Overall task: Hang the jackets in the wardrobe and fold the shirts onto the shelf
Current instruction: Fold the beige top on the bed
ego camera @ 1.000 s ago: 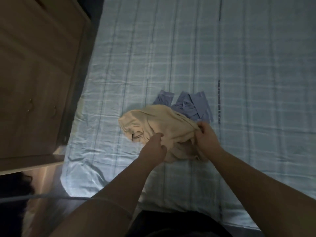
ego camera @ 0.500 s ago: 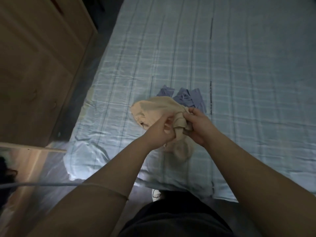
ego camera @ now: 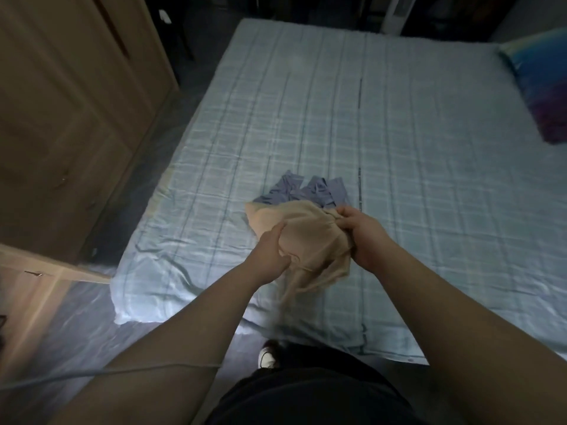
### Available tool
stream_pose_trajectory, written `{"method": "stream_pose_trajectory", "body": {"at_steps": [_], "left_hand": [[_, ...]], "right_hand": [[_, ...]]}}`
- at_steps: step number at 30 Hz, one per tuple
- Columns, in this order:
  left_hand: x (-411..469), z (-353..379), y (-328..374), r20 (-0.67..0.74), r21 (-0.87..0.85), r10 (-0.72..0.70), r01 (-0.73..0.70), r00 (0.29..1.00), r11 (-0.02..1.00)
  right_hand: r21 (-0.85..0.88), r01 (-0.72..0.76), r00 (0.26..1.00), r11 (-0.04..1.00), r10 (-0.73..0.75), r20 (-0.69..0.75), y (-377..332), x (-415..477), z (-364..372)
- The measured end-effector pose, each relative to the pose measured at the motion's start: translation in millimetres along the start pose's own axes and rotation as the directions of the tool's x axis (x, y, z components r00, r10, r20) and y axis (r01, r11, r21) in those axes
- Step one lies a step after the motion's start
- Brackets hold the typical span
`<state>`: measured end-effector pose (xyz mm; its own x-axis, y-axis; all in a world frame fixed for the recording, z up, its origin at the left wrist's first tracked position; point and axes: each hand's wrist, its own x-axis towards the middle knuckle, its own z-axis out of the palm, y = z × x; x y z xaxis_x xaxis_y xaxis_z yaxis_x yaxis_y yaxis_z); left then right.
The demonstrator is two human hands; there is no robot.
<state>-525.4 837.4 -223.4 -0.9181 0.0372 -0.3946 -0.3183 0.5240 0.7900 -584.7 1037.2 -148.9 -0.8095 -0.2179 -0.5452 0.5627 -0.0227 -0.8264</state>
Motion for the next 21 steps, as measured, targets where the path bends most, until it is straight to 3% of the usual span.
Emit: {"method": "stream_pose_trajectory", "body": {"at_steps": [5, 9, 13, 16, 21], "left_hand": [[24.7, 22.9, 18.9, 0.034, 0.240, -0.063, 0.053, 0.997, 0.969], [50.0, 54.5, 45.6, 0.082, 0.411, -0.047, 0.009, 0.996, 0.912], [66.4, 93.6, 83.5, 0.046, 0.203, -0.046, 0.035, 0.998, 0.978], [78.5, 115.4, 124.5, 0.027, 0.205, -0.008, 0.003, 1.000, 0.979], [101.0, 137.2, 201.9, -0.060, 0.146, 0.033, -0.024, 0.998, 0.989]], "right_hand": [[0.128, -0.002, 0.999, 0.992, -0.003, 0.040, -28.2, -20.9, -38.4], [0.192, 0.049, 0.994, 0.980, -0.066, 0.083, -45.1, -27.4, -89.6], [0.213, 0.068, 0.997, 0.975, -0.060, -0.042, -51.4, -16.9, -167.4], [0.123, 0.091, 0.988, 0.988, -0.074, -0.136, -55.7, -6.3, -228.2], [-0.027, 0.102, 0.984, 0.994, -0.105, -0.143, -69.3, 14.6, -301.8]]}}
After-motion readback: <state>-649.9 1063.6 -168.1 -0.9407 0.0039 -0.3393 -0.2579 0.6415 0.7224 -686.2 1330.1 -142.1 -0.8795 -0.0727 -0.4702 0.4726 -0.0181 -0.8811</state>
